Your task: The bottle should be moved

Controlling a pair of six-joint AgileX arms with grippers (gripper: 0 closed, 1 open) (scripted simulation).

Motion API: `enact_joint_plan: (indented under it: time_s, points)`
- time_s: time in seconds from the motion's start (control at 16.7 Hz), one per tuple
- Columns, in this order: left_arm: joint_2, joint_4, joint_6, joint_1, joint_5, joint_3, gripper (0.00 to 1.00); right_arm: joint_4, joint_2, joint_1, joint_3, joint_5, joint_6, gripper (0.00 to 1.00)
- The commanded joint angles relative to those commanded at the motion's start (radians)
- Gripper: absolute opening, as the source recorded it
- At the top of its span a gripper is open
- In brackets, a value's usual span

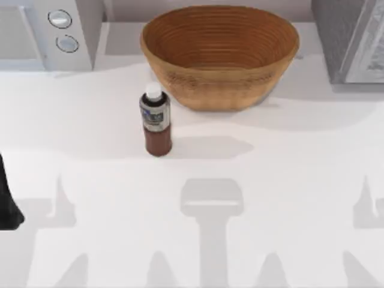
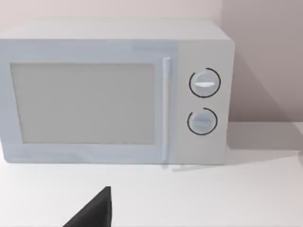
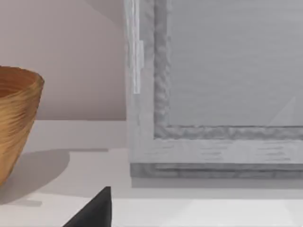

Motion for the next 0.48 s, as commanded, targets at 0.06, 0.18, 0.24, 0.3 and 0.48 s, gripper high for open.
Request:
enact_joint_plan:
  time_s: [0.06,0.18,0.24,0.3,0.48]
  points:
    - [0.000,0.000,0.000,0.000,0.000,0.000,1.00,0.000,0.000,0.000,0.000,0.000,0.000,1.00]
    - [0.000,0.000,0.000,0.000,0.000,0.000,1.00,0.008,0.009,0.005,0.002,-0.001,-0.004,1.00]
    - [0.000,0.000,0.000,0.000,0.000,0.000,1.00,0.024,0.029,0.015,0.006,-0.003,-0.013,1.00]
    - [0.000,0.000,0.000,0.000,0.000,0.000,1.00,0.049,0.058,0.030,0.012,-0.006,-0.024,1.00]
    - [0.000,0.000,0.000,0.000,0.000,0.000,1.00,0.168,0.212,0.099,0.046,-0.017,-0.069,1.00]
